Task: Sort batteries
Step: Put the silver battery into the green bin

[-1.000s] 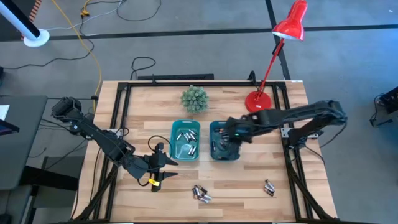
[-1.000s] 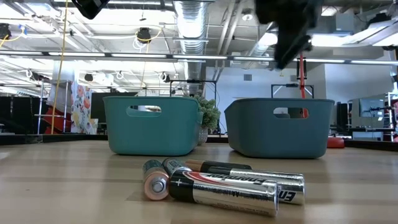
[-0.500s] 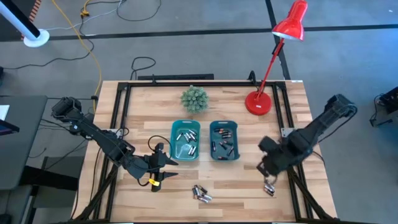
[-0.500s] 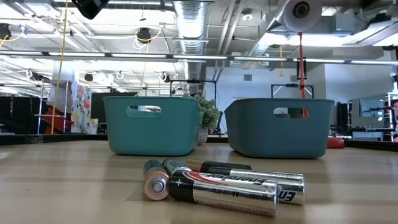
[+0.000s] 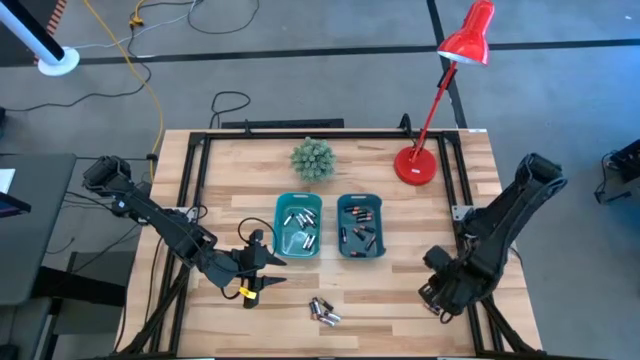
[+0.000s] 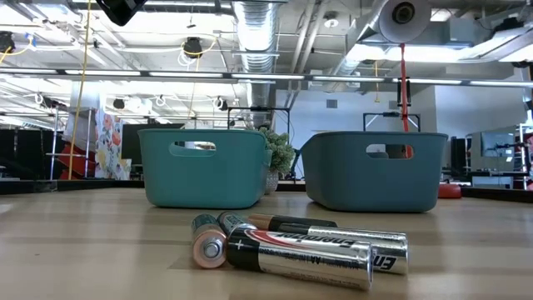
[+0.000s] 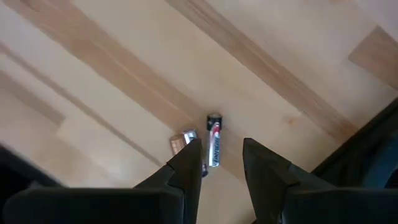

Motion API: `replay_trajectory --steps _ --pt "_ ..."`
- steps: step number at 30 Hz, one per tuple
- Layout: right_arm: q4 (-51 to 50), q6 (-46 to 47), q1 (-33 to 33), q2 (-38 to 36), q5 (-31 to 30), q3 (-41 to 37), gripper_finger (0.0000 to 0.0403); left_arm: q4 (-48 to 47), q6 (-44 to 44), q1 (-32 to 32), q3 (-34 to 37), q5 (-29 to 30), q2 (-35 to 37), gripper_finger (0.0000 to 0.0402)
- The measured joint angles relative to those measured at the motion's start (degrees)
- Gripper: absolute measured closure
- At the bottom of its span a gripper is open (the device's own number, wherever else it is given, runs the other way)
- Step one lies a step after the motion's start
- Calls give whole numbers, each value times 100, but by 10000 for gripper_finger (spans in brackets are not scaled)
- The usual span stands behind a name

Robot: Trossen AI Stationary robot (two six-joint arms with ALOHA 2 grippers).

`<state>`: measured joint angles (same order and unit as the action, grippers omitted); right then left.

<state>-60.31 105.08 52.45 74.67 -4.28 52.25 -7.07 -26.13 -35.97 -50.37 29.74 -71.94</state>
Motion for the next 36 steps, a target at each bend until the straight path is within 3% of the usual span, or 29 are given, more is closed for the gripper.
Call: replay_trajectory --steps 17,27,36 --pt "686 -796 -205 1249 643 2 271 0 0 0 0 0 -2 225" --pt "830 -1244 -313 1631 706 -9 271 -2 0 0 0 1 -2 225" --pt "1403 -932 -304 1632 756 -501 271 0 0 0 0 0 -2 225"
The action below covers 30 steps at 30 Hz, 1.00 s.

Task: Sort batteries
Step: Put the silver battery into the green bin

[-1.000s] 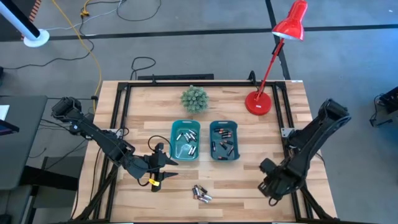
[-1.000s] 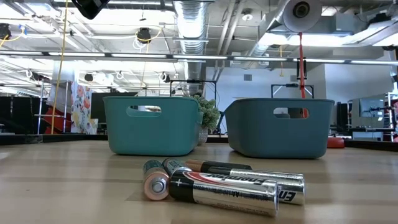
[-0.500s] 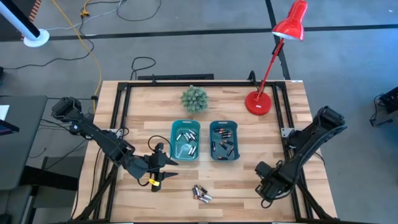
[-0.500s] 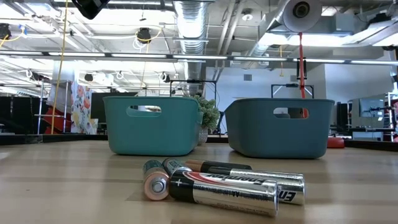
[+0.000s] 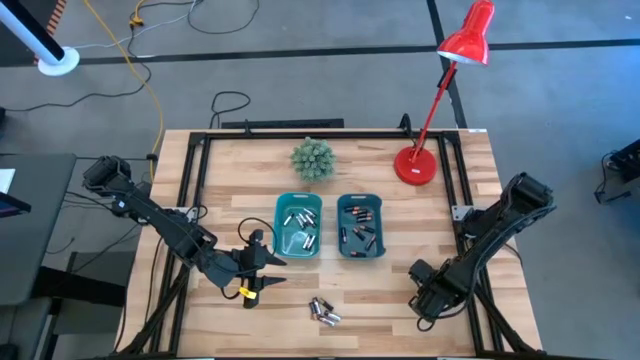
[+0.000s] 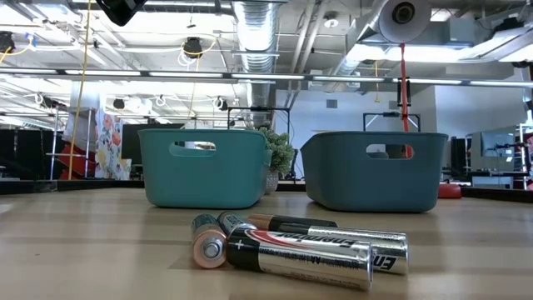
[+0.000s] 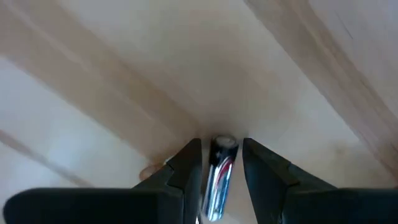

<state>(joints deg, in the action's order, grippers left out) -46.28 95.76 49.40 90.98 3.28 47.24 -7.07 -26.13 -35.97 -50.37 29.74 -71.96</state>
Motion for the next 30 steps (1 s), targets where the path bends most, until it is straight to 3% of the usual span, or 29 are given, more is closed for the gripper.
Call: replay_trajectory --steps 7,19,22,25,30 --pt "524 108 -18 -106 7 -443 285 0 0 0 0 0 0 225" --pt "367 -357 -371 -248 71 -597 385 -2 0 0 0 0 0 225" --pt "25 -329 -458 -500 -42 -579 390 -2 -1 0 0 1 0 225" --pt "-807 -129 -490 -860 -598 -479 391 -2 -2 0 0 0 0 225" --pt "-1979 -119 -562 -1464 -968 90 392 -1 0 0 0 1 0 225"
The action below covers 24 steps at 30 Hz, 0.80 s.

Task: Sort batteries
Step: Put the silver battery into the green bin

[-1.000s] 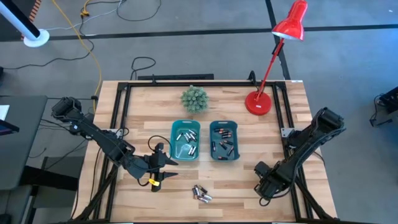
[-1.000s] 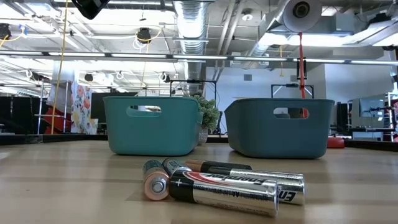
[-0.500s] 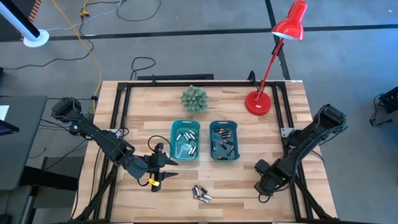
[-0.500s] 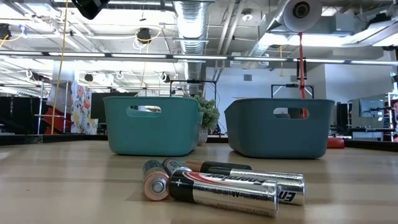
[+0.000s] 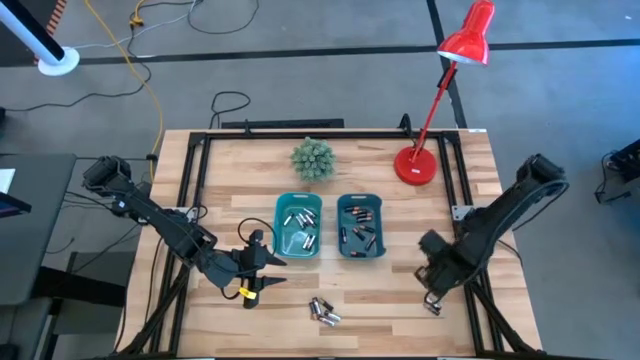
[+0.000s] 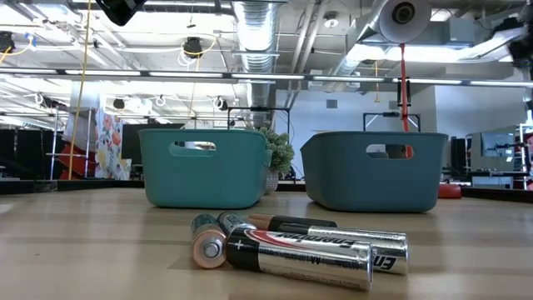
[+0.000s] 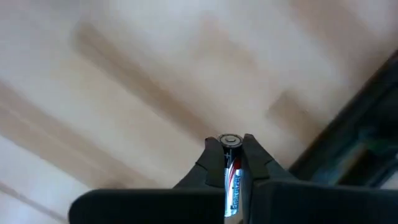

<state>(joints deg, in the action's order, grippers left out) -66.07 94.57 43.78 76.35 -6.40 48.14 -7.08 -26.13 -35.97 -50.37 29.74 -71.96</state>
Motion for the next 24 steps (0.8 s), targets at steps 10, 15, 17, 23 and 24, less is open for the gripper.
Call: replay_trajectory --steps 10,15,17,23,24 --pt "-464 -1563 -1002 -688 -1713 1551 393 -42 0 0 0 1 0 225" --pt "131 -3435 -1963 -298 -1773 2319 393 -45 -1 0 0 1 0 225" --pt "674 -4196 -2299 -27 -1768 2599 393 -44 0 0 0 1 0 225" --pt "2160 -6058 -3099 1033 -1058 3516 393 -51 0 0 0 1 0 225" --pt "2297 -6291 -3194 1246 -875 3661 393 -64 0 0 0 1 0 225"
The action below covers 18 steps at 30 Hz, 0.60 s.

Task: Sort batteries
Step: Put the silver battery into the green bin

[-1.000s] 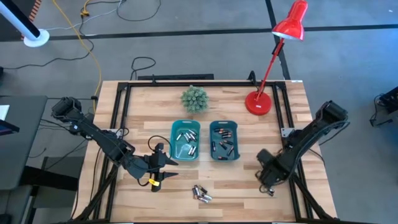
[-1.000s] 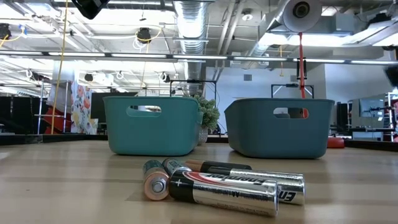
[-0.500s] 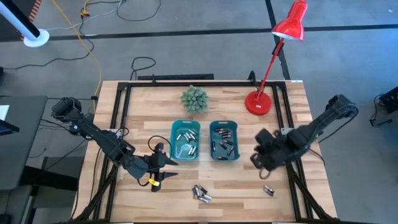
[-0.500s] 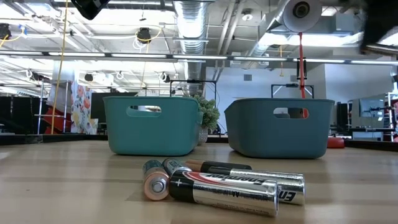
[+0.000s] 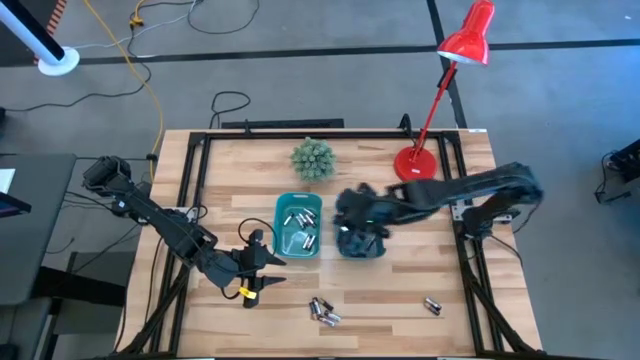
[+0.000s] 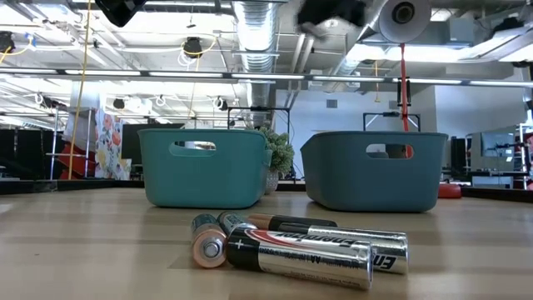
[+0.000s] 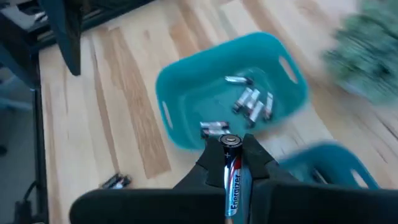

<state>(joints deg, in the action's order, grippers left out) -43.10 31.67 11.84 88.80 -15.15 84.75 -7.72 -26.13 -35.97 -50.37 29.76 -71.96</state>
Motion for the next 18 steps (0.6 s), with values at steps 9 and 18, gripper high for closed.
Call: replay_trajectory --steps 9,18 --pt "200 -909 -600 1863 987 1163 393 -66 0 0 0 0 0 225" --pt "296 -1097 -1008 3073 1360 1728 393 -65 0 0 0 0 0 225"
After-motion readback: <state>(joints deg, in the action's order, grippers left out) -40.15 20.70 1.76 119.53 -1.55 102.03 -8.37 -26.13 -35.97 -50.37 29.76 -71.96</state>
